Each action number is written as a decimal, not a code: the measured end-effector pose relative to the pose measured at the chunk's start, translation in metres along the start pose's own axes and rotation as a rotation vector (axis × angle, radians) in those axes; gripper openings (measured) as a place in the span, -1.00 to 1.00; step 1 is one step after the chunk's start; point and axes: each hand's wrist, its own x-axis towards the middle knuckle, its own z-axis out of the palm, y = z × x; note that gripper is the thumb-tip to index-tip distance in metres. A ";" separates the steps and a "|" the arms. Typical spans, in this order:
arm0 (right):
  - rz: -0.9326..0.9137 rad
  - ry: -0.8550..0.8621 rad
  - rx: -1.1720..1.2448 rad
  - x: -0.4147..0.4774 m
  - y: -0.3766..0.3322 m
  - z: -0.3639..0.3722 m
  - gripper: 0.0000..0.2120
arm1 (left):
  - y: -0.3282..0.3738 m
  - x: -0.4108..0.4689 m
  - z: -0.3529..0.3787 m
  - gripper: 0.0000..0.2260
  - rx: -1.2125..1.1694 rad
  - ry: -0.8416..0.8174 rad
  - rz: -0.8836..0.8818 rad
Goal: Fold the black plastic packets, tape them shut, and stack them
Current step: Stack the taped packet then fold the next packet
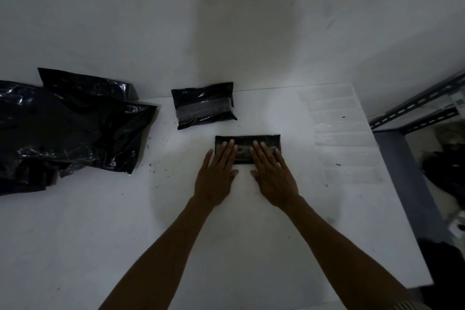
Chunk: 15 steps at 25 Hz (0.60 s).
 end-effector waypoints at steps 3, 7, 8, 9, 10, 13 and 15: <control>-0.020 -0.031 -0.020 0.003 0.005 -0.009 -0.41 | -0.002 0.003 -0.009 -0.41 0.033 -0.019 0.001; 0.005 -0.003 -0.015 0.004 -0.003 -0.020 -0.40 | 0.008 0.004 -0.015 -0.39 -0.028 -0.045 -0.001; 0.004 -0.006 -0.009 0.002 -0.005 -0.019 -0.40 | 0.009 0.002 -0.014 -0.39 -0.025 -0.061 -0.004; 0.000 -0.021 -0.004 0.001 -0.004 -0.017 -0.39 | 0.008 0.000 -0.012 -0.39 -0.018 -0.077 -0.011; -0.004 -0.046 -0.002 -0.001 -0.001 -0.014 -0.39 | 0.006 -0.002 -0.010 -0.40 -0.007 -0.091 -0.016; -0.010 -0.100 0.014 0.002 0.004 -0.014 -0.39 | 0.002 0.000 -0.015 -0.41 0.008 -0.122 -0.016; 0.007 -0.077 0.054 0.003 0.003 -0.021 -0.42 | 0.004 0.003 -0.021 -0.41 -0.007 -0.128 -0.011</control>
